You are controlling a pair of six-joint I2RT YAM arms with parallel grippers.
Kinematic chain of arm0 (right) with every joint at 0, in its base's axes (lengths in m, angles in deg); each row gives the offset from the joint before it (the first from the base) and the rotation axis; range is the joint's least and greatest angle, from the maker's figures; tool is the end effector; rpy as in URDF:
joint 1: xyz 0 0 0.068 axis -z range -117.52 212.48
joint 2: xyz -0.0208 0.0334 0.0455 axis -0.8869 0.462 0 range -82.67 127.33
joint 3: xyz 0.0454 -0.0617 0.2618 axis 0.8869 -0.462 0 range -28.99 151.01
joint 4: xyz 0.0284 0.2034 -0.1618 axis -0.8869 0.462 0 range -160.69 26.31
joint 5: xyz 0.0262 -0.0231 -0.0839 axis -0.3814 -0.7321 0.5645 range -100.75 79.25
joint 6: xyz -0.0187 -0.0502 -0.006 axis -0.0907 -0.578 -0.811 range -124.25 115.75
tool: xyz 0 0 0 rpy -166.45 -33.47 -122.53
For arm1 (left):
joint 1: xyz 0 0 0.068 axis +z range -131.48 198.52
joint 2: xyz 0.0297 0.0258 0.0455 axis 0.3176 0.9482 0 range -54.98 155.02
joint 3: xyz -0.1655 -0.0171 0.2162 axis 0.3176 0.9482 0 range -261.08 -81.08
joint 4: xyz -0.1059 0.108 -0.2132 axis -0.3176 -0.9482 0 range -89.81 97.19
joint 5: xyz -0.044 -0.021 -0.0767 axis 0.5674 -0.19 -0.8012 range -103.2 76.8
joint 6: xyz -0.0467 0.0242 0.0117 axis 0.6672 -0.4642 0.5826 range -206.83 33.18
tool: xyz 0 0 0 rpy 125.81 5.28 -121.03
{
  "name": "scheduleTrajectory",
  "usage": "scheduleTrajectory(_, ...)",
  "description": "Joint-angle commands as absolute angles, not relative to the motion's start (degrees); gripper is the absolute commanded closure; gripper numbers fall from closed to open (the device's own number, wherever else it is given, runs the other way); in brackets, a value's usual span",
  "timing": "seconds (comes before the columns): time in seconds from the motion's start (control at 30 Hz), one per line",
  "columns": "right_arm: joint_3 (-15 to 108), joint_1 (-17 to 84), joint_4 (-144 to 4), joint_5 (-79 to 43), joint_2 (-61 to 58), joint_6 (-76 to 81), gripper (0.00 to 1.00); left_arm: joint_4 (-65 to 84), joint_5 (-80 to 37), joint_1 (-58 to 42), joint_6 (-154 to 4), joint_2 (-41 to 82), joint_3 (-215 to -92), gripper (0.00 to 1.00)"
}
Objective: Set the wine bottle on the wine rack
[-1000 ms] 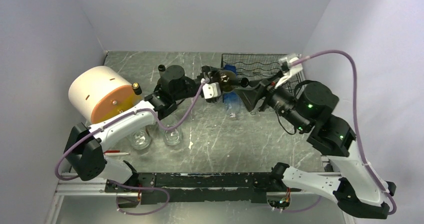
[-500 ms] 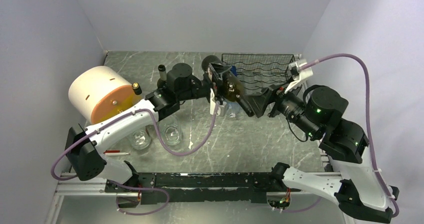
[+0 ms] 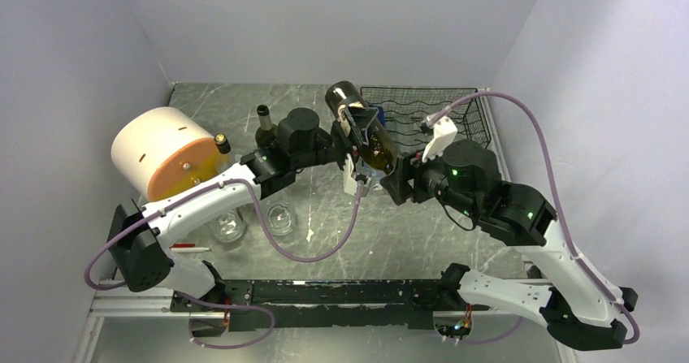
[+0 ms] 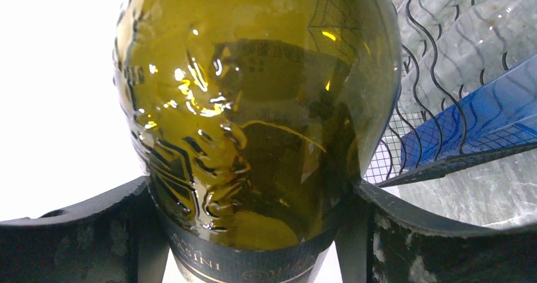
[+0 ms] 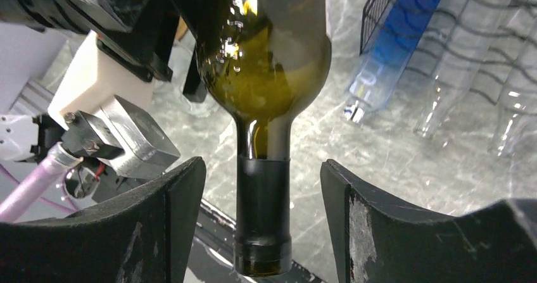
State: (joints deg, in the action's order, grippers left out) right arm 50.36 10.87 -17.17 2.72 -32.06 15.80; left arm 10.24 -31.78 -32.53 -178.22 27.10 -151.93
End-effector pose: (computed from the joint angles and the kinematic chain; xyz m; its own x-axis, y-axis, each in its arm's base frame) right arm 0.0915 0.1022 0.4424 -0.4608 -0.0446 -0.8864 -0.5035 0.8356 0.2197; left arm 0.2063 -0.2732 0.3709 0.9374 0.3477 -0.0213 0.0666 -0.1191 0.9906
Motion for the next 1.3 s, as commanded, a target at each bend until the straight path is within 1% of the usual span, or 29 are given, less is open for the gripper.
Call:
scheduleTrajectory(0.0,47.65,10.71,-16.6,0.93,-31.95,18.24,0.3,15.61,-30.35,-32.46,-182.27,26.8,-152.51,0.93)
scheduleTrajectory(0.1,47.02,10.72,-16.05,4.59,-29.8,19.29,0.36,14.85,-30.33,-32.5,-182.88,26.82,-152.46,0.93)
scheduleTrajectory(0.17,46.44,10.71,-16.8,4.84,-28.66,19.33,0.41,14.17,-29.08,-32.92,-184.74,26.93,-152.24,0.93)
scheduleTrajectory(0.27,45.86,10.69,-17.64,4.7,-26.78,18.71,0.46,14.42,-27.56,-33.41,-186.03,26.95,-151.63,0.93)
scheduleTrajectory(0.37,45.31,10.74,-18.25,5.06,-25.23,18.42,0.48,13.2,-27.56,-33.76,-185.93,26.68,-151.85,0.93)
scheduleTrajectory(0.53,42.27,10.73,-22.42,4.35,-25.53,18.25,0.5,12.49,-26.44,-34.04,-185.43,26.28,-151.92,0.93)
scheduleTrajectory(0.63,41.45,10.78,-23.13,4.55,-25.05,18.33,0.54,11.38,-27.41,-34.04,-183.85,25.98,-152.52,0.93)
scheduleTrajectory(0.67,41.22,10.77,-23.09,5.0,-24.89,18.49,0.6,11.47,-27.77,-34.09,-183.11,25.73,-152.64,0.93)
scheduleTrajectory(0.77,41.25,10.85,-22.91,7.71,-24.51,18.95,0.82,9.68,-27.71,-34.2,-180.76,25.9,-154.28,0.93)
scheduleTrajectory(0.8,41.36,10.79,-22.96,8.61,-24.44,19.06,0.9,9.38,-27.63,-34.22,-179.49,26.04,-154.77,0.91)
scheduleTrajectory(0.83,41.55,10.74,-23.01,9.39,-24.55,19.06,0.97,9.36,-27.49,-34.22,-178.61,26.03,-155.01,0.88)
scheduleTrajectory(0.87,41.72,10.78,-23.06,10.26,-24.64,19.02,1.0,9.59,-27.38,-34.22,-177.72,26.12,-155.03,0.82)
scheduleTrajectory(0.9,41.92,10.76,-23.25,11.08,-24.84,19.0,1.0,10.26,-27.24,-34.22,-176.54,26.21,-154.97,0.7)
scheduleTrajectory(0.93,42.06,10.79,-23.64,11.92,-25.02,18.96,1.0,11.47,-26.45,-34.22,-174.85,26.26,-154.77,0.55)
scheduleTrajectory(0.97,42.17,10.76,-24.01,12.7,-25.16,18.91,1.0,11.91,-25.28,-34.26,-173.6,26.69,-154.88,0.33)
scheduleTrajectory(1.0,42.28,10.72,-24.37,13.5,-25.36,18.8,1.0,11.7,-23.85,-34.37,-172.95,27.28,-155.4,0.19)
scheduleTrajectory(1.03,42.38,10.79,-24.67,15.02,-25.57,18.7,1.0,11.39,-22.35,-34.51,-172.43,27.86,-155.89,0.03)
scheduleTrajectory(1.07,42.64,10.78,-24.65,16.85,-25.57,19.1,1.0,10.82,-21.23,-34.57,-172.04,28.3,-156.65,0.01)
scheduleTrajectory(1.17,43.63,11.04,-23.28,22.63,-24.69,21.02,1.0,8.36,-19.24,-34.57,-169.81,29.18,-158.12,0.01)
scheduleTrajectory(1.27,44.39,13.08,-22.99,24.59,-23.19,22.15,1.0,3.92,-16.44,-34.48,-163.28,30.26,-160.73,0.01)
